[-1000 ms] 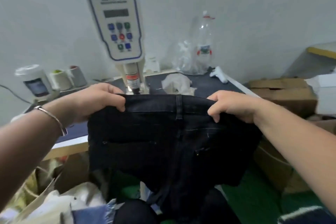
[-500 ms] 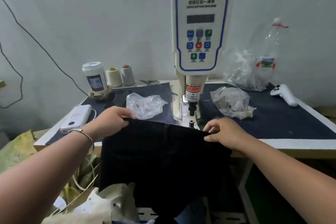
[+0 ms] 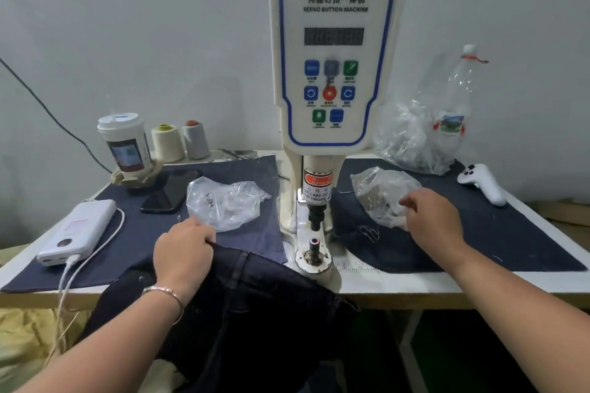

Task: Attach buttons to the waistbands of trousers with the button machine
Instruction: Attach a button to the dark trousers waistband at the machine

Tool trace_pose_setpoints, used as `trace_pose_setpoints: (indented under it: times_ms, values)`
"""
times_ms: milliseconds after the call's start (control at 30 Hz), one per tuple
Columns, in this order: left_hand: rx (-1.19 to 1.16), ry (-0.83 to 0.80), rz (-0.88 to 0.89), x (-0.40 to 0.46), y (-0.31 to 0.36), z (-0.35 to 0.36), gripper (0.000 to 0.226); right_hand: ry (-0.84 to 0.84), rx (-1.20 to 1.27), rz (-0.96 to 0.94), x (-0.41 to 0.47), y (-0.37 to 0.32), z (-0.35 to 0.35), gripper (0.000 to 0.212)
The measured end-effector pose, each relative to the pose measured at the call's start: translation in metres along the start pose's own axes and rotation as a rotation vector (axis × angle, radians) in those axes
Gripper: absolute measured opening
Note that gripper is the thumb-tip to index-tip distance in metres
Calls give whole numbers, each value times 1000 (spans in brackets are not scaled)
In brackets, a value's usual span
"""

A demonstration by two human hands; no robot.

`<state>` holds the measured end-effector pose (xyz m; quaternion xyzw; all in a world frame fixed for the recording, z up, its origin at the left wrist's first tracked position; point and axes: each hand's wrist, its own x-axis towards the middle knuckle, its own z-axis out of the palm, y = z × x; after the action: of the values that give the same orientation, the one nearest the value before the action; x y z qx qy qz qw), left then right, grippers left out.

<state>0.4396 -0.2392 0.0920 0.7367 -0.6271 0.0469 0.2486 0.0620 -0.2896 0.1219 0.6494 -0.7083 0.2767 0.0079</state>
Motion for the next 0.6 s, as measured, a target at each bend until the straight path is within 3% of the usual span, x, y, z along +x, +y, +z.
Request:
trace_pose_setpoints:
  times_ms: [200, 400, 600]
  values:
    - [-90, 161, 209, 3, -14, 11, 22, -166, -114, 74, 29, -9, 34, 24]
    - [-148, 107, 241, 8, -16, 17, 19, -256, -35, 138, 41, -10, 49, 14]
    - [-137, 96, 252, 9, -14, 19, 17, -114, -7, 173, 35, -6, 56, 27]
